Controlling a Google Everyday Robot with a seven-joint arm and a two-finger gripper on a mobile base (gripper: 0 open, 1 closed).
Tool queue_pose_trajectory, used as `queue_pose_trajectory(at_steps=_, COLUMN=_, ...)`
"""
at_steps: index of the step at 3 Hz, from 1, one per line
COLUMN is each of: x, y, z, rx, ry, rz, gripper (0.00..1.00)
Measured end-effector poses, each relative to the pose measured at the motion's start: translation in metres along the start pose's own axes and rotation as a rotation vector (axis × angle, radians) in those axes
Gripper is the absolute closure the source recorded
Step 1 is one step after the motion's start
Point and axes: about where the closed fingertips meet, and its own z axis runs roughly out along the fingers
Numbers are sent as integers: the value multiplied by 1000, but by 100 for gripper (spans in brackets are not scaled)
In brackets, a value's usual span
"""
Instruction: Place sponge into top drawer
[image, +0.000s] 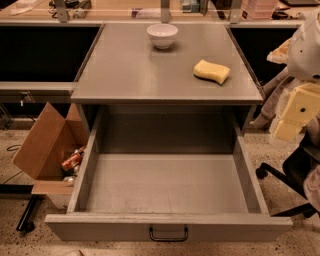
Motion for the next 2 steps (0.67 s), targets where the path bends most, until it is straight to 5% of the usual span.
queue_pose_trajectory(at_steps=1, x=-1, y=-8, z=2, rx=15, ry=-4, rz=5, gripper=0)
queue_pose_trajectory(at_steps=2, x=1, y=-52, z=20, rx=57, ry=-29, rz=33, gripper=0)
